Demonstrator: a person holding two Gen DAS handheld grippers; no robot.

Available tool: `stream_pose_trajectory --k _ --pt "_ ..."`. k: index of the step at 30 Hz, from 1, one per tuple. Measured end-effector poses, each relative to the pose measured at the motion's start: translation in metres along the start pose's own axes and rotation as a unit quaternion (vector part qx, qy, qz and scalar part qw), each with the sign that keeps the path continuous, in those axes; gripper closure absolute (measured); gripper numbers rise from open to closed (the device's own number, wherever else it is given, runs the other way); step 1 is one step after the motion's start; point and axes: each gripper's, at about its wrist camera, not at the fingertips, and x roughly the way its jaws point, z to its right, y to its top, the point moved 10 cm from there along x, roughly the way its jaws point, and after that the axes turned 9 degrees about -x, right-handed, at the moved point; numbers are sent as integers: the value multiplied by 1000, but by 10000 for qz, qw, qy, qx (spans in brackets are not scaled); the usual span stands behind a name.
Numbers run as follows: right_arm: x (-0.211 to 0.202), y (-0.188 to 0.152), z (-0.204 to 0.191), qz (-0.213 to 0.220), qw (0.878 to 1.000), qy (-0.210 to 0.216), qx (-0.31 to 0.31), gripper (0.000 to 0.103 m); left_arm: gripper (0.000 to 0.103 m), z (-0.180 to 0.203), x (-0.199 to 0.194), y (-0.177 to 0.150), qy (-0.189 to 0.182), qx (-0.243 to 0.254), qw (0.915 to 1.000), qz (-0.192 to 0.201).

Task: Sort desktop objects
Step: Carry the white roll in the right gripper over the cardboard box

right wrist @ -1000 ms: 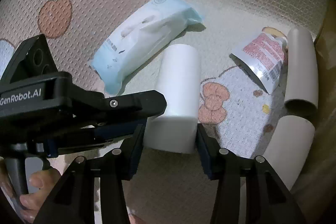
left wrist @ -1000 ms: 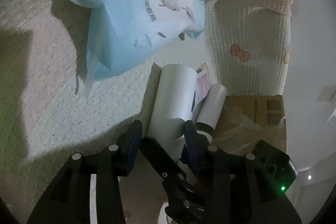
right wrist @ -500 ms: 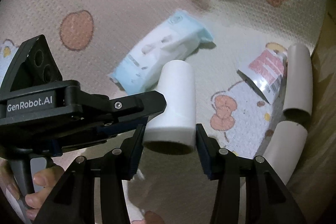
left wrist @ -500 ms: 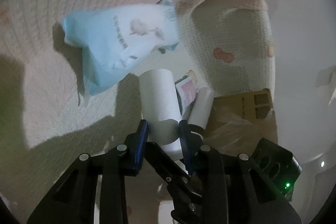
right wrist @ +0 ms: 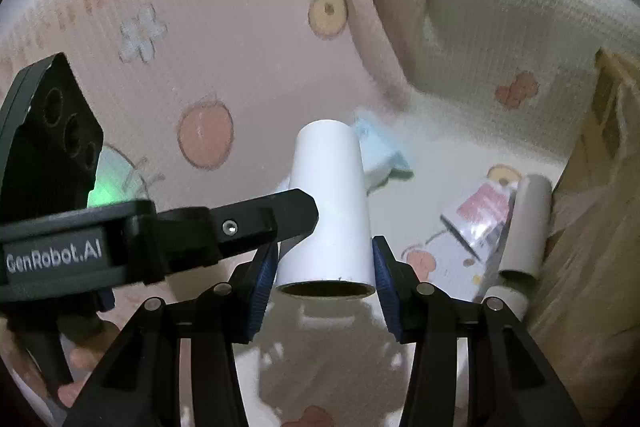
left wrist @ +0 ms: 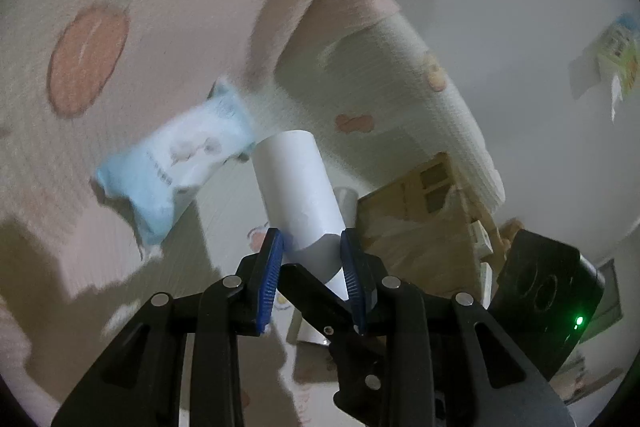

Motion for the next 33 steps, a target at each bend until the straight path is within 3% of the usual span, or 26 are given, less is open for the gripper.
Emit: stream_pose_trajectory --k 9,17,33 --pt "-37 19 11 278 9993 -238 -116 58 70 40 -3 -1 -32 254 9997 16" --pt "-64 32 31 562 9979 -320 6 59 70 83 -6 -6 17 846 9964 82" --pt "-150 58 72 1156 9907 -717 67 59 70 191 -3 -22 -331 1746 9840 125"
